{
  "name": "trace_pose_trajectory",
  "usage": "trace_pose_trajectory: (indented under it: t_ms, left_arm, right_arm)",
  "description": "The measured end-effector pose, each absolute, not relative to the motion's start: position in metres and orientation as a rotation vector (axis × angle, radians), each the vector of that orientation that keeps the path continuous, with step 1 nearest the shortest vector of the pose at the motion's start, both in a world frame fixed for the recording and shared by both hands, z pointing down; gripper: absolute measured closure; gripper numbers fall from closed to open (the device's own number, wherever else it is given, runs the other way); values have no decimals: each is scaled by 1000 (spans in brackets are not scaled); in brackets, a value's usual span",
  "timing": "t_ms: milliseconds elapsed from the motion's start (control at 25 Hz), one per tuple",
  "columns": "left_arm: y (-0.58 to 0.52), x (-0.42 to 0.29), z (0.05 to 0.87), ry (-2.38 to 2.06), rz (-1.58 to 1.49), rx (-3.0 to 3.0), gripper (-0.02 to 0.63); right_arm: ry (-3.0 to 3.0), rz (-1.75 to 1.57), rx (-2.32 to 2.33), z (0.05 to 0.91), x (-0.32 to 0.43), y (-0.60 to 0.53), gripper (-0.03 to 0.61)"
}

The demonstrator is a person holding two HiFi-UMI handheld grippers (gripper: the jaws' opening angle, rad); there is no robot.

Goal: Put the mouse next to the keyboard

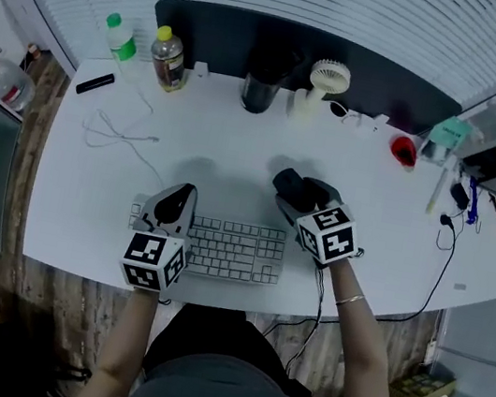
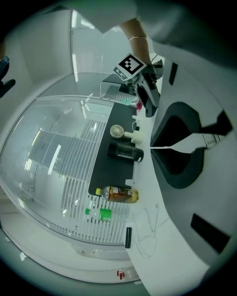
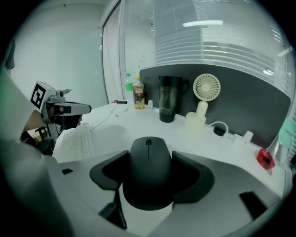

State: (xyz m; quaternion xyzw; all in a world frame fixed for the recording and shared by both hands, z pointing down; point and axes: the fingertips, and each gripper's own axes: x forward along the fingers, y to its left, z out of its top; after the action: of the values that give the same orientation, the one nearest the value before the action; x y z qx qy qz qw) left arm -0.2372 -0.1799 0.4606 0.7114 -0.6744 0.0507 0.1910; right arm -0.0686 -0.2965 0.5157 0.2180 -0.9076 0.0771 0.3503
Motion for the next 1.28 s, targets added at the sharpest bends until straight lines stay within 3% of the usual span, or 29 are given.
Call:
trace_pose_trajectory:
  t_ms: [400,1280]
  left_arm:
    - [-204,-176,458,-1740,194,2157,584]
    - [-219,-70,465,-1512,273,2324,584]
  right_arm:
    - [-2280,343,820,521,24,-287,282]
    - [-2178,605,1187,534,147,-232,282]
